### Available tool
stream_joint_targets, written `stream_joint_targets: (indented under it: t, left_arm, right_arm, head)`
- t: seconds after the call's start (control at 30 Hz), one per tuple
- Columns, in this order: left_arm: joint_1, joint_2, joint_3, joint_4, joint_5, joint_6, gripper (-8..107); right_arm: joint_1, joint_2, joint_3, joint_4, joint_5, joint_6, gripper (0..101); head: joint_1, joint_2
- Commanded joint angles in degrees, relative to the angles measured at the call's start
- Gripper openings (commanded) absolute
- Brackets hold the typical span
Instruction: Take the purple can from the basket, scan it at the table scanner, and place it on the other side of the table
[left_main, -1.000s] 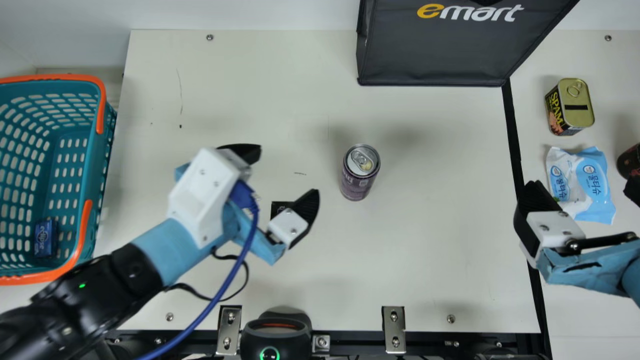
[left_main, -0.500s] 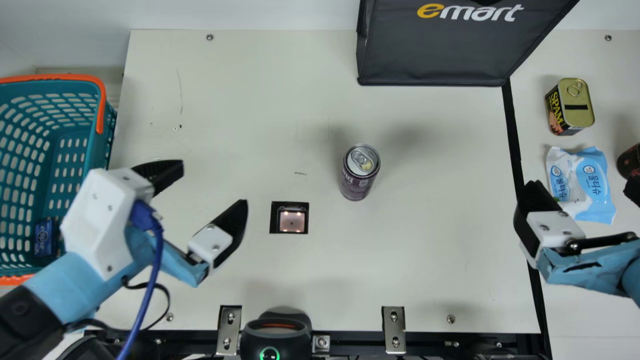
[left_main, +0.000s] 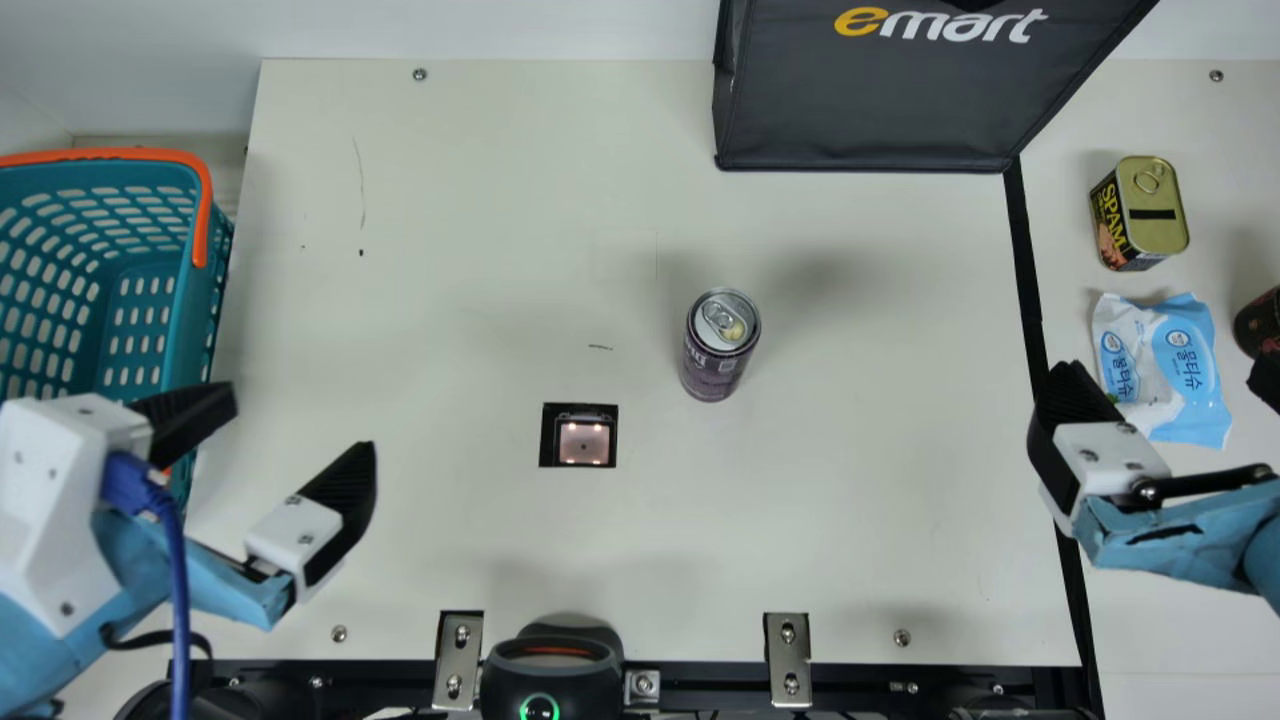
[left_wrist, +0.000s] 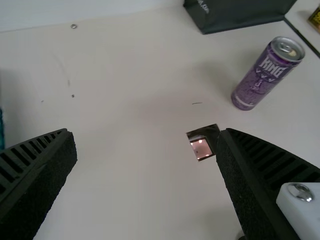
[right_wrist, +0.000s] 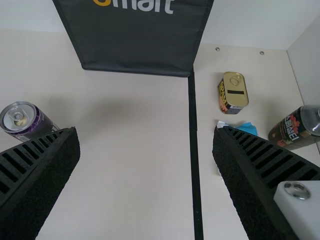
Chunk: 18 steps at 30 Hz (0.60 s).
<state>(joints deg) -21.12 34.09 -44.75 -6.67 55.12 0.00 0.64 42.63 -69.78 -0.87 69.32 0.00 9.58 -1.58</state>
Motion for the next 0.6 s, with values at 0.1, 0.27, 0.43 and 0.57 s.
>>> stream_joint_targets:
  t: [0.1,0.27,0.43,0.57]
  left_arm:
    - [4.9,-1.9,-0.9,1.0,2.9,-0.4,90]
    - [6.0,-2.6,-1.3,1.6,3.2,-0.6,90]
    - [6.0,-2.6,-1.3,1.5,3.3,-0.6,90]
    - [6.0,-2.6,-1.3,1.5,3.3,-0.6,90]
  right_arm:
    - [0.0,0.0,0.0,0.0,0.0,0.0,95]
    - [0.0,0.0,0.0,0.0,0.0,0.0,95]
    - [0.0,0.0,0.0,0.0,0.0,0.0,95]
    - [0.0,0.0,0.0,0.0,0.0,0.0,95]
  head:
    - [-1.7,0.0]
    - [-1.7,0.0]
    - [-1.7,0.0]
    - [-1.7,0.0]
